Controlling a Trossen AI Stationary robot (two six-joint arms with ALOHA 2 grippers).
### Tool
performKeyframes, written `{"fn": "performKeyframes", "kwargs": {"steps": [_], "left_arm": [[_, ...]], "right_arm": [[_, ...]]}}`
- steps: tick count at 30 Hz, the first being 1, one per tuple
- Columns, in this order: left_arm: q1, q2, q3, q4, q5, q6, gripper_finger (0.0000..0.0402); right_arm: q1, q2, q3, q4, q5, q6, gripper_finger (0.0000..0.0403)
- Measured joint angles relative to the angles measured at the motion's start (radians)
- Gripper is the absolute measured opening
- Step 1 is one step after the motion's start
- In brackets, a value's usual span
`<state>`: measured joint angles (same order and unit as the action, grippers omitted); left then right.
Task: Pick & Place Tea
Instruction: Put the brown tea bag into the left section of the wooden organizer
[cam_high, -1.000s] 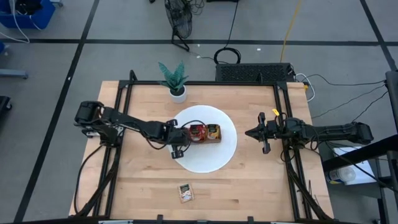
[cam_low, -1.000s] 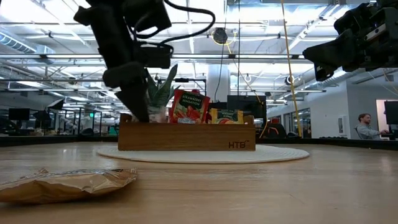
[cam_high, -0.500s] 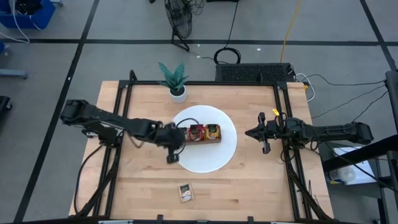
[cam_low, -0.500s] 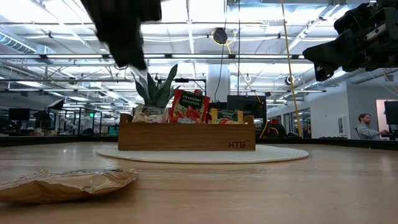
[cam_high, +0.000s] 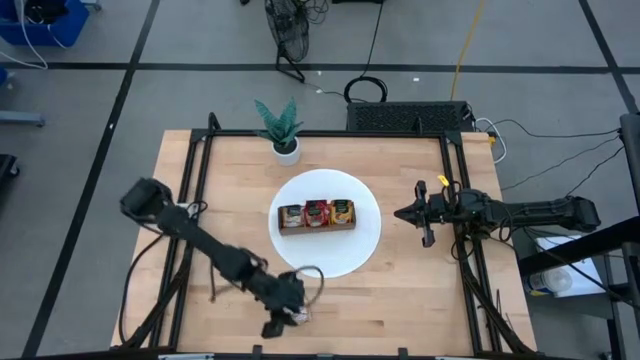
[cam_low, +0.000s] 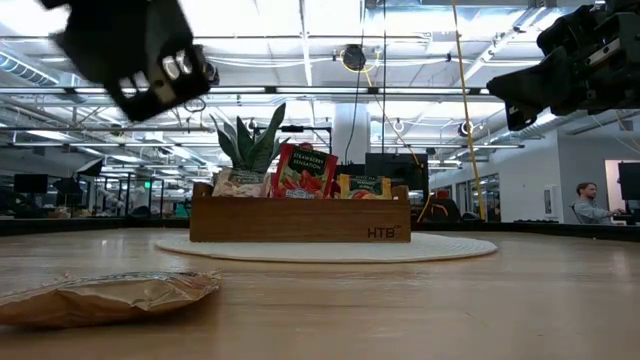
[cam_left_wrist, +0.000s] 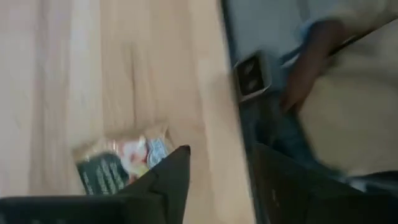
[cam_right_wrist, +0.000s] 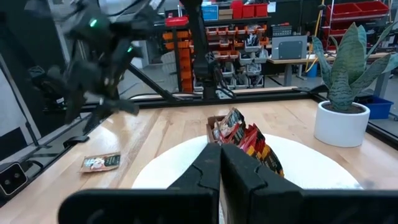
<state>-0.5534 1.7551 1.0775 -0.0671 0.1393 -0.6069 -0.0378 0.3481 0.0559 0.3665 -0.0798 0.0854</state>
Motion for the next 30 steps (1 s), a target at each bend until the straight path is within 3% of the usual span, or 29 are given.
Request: {"fn": "performKeyframes", "kwargs": {"steps": [6, 9, 12, 16, 23, 30], "left_arm": [[-0.076, 0.206, 0.313, -0.336, -0.030, 0.025, 0.0182], [-0.098, 0.302, 0.494, -0.566, -0.112, 0.045, 0.0169], [-0.108, 0.374, 0.600, -0.715, -0.194, 0.037, 0.0156], [-0.106, 0.419, 0.623, -0.743, -0.268, -0.074, 0.0151], [-0.089, 0.452, 0.619, -0.742, -0.241, -0.188, 0.0177], [-0.089, 0.452, 0.617, -0.777, -0.294, -0.291, 0.0180]], "right_arm": [[0.000, 0.000, 0.000, -0.001, 0.000, 0.000, 0.0004], [0.000, 0.000, 0.000, 0.000, 0.000, 0.000, 0.0004], [0.000, 0.000, 0.000, 0.001, 0.000, 0.000, 0.0004], [0.000, 0.000, 0.000, 0.001, 0.000, 0.000, 0.0004], [0.000, 0.000, 0.000, 0.001, 0.000, 0.000, 0.0004], [0.000, 0.000, 0.000, 0.001, 0.000, 0.000, 0.0004]]}}
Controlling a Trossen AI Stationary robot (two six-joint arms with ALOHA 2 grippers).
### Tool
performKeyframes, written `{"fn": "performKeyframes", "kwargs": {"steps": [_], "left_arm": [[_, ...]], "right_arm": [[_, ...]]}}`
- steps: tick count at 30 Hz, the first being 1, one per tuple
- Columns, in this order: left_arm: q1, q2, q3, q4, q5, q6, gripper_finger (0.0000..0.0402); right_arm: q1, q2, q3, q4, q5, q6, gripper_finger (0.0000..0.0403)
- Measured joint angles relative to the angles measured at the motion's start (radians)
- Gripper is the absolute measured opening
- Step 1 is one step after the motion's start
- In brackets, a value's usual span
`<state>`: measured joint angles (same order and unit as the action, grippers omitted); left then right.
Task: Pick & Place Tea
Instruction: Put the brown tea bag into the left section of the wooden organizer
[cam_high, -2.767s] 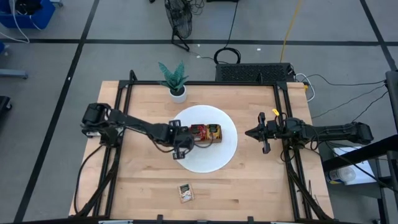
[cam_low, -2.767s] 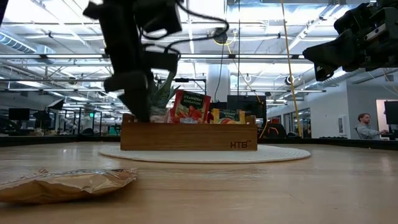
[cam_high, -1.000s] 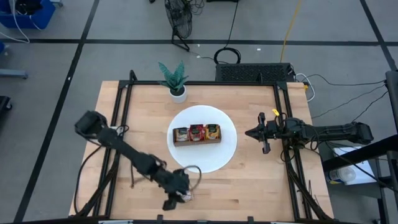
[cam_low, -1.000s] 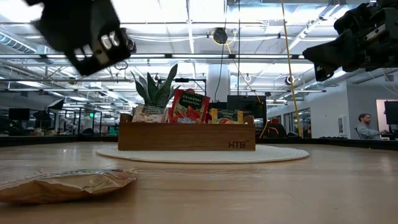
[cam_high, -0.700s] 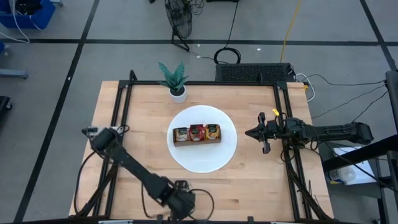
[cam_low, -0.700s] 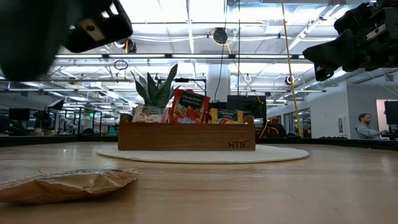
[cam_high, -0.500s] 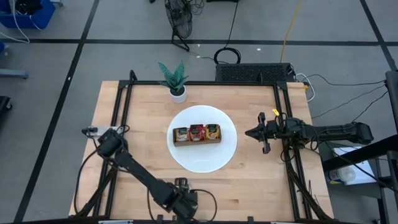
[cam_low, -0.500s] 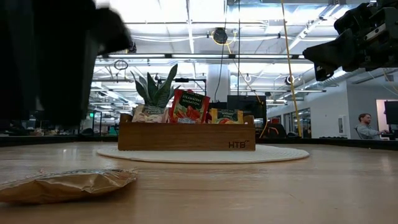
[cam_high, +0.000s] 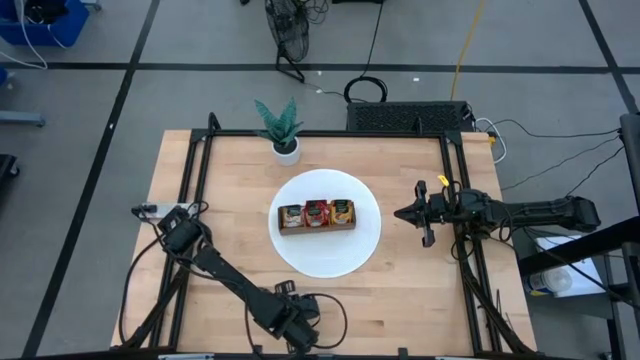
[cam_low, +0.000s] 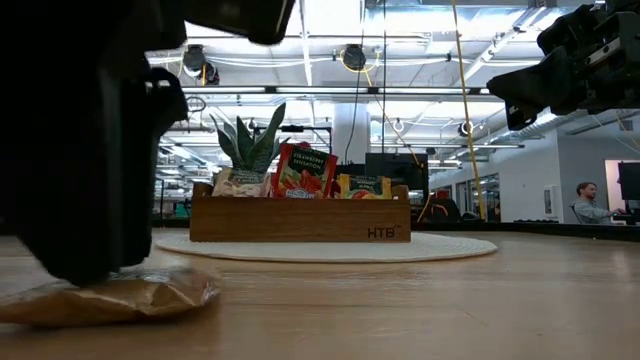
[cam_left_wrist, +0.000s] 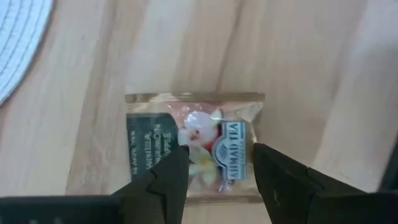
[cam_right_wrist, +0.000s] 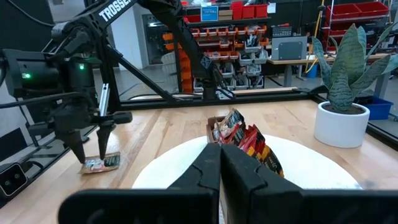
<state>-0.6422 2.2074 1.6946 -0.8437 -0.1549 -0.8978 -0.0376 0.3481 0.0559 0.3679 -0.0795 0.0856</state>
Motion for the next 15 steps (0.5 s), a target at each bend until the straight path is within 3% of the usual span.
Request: {"fn": "performKeyframes", "kwargs": {"steps": [8, 15], "left_arm": [[0.000, -0.002, -0.038, 0.039, 0.054, -0.040, 0.0161], [-0.003, -0.007, -0.068, 0.044, 0.038, -0.053, 0.0157]], "right_arm": [[0.000, 0.000, 0.000, 0.000, 0.000, 0.000, 0.0004], [0.000, 0.000, 0.000, 0.000, 0.000, 0.000, 0.0004]]}}
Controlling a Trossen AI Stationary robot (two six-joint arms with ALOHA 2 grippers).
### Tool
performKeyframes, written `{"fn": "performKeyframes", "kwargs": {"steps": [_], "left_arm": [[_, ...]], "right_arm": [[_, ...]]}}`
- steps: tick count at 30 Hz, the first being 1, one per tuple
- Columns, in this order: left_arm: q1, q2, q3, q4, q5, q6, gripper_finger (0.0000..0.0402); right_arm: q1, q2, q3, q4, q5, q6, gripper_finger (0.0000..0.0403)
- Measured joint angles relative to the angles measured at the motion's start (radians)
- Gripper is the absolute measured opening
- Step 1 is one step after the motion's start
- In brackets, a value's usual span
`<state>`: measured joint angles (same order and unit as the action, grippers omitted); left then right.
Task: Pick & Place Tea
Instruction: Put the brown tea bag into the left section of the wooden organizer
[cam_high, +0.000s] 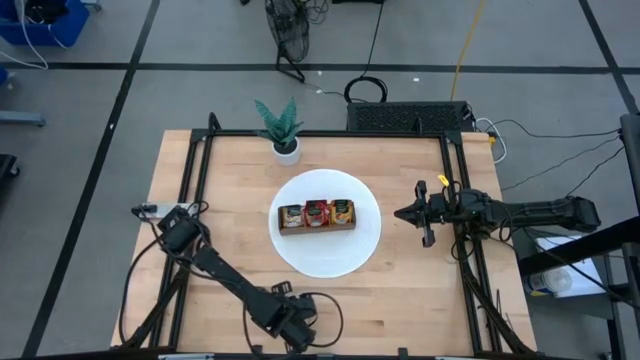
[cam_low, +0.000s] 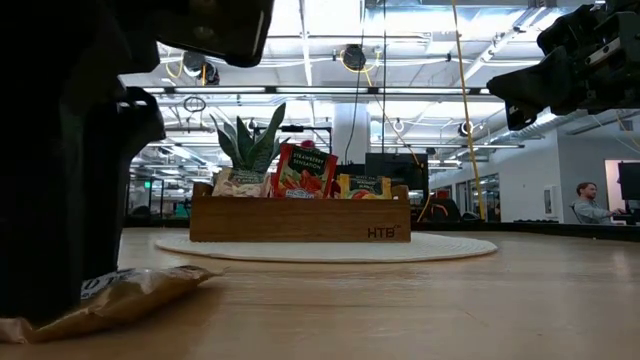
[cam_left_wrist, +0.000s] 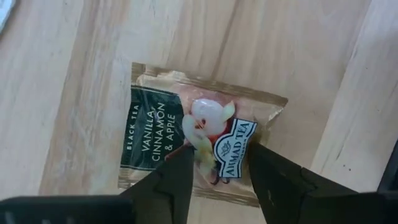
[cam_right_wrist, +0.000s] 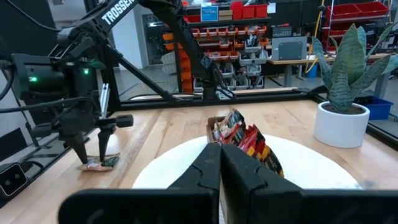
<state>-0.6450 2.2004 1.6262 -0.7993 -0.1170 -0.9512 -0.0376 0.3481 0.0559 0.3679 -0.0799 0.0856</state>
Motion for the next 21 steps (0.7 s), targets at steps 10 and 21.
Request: {"fn": "performKeyframes", "kwargs": {"steps": [10, 21], "left_arm": [[0.006, -0.011, -0.137, 0.121, -0.006, -0.037, 0.0057], [-0.043, -0.067, 0.103, -0.422, -0.308, 0.039, 0.0007]], "right_arm": [[0.000, 0.000, 0.000, 0.000, 0.000, 0.000, 0.0004], [0.000, 0.000, 0.000, 0.000, 0.000, 0.000, 0.0004]]}}
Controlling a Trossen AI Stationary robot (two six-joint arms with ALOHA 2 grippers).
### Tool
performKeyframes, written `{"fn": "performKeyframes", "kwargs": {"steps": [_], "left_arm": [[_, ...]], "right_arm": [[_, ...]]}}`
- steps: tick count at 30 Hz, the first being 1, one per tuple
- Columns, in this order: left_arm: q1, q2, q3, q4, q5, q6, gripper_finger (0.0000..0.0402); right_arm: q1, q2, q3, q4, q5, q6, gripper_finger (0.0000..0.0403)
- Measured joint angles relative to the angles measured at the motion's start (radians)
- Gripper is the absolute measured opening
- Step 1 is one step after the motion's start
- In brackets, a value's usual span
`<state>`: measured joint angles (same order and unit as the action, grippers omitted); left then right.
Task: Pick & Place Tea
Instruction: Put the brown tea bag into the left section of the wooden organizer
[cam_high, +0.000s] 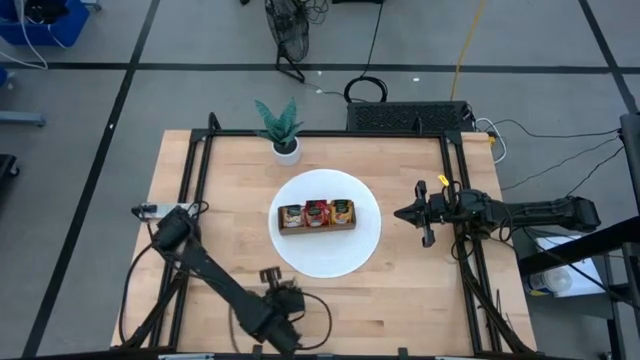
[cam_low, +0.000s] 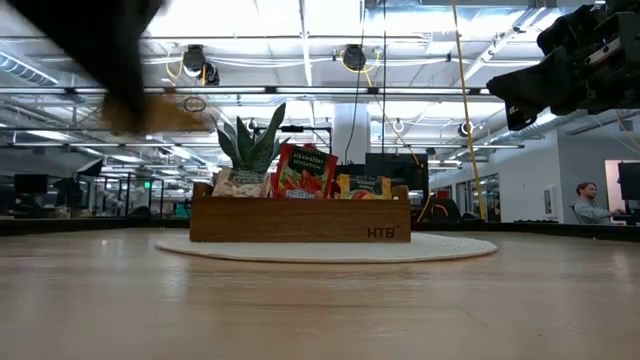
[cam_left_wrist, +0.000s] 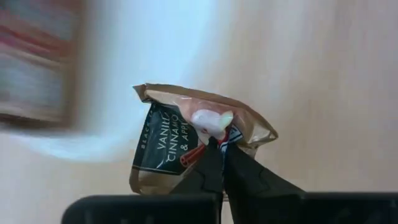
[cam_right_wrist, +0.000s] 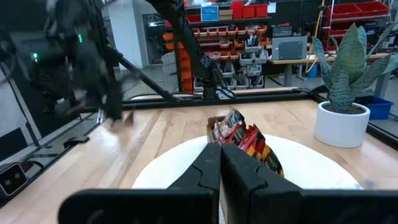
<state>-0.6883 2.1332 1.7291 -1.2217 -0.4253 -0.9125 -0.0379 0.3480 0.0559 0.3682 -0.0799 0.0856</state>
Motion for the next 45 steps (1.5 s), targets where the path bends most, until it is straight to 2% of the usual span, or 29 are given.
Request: {"fn": "performKeyframes", "kwargs": {"steps": [3, 7, 10, 15, 23, 36, 45], "left_arm": [[0.009, -0.008, 0.038, -0.217, -0.202, -0.047, 0.0007], [0.041, -0.001, 0.030, -0.295, -0.431, -0.097, 0.0006], [0.089, -0.007, -0.009, -0.308, -0.528, -0.078, 0.0010], [0.180, -0.006, -0.091, -0.283, -0.611, -0.077, 0.0011], [0.280, -0.005, -0.222, -0.128, -0.638, 0.005, 0.0008], [0.351, -0.009, -0.353, 0.121, -0.474, 0.147, 0.0006], [0.360, -0.014, -0.355, 0.115, -0.458, 0.115, 0.0094]], "right_arm": [[0.000, 0.000, 0.000, 0.000, 0.000, 0.000, 0.0004], [0.000, 0.000, 0.000, -0.003, 0.000, 0.000, 0.0004], [0.000, 0.000, 0.000, -0.001, 0.000, 0.000, 0.0004], [0.000, 0.000, 0.000, -0.001, 0.000, 0.000, 0.0004], [0.000, 0.000, 0.000, 0.000, 0.000, 0.000, 0.0004], [0.000, 0.000, 0.000, 0.000, 0.000, 0.000, 0.0004], [0.000, 0.000, 0.000, 0.000, 0.000, 0.000, 0.0004]]}}
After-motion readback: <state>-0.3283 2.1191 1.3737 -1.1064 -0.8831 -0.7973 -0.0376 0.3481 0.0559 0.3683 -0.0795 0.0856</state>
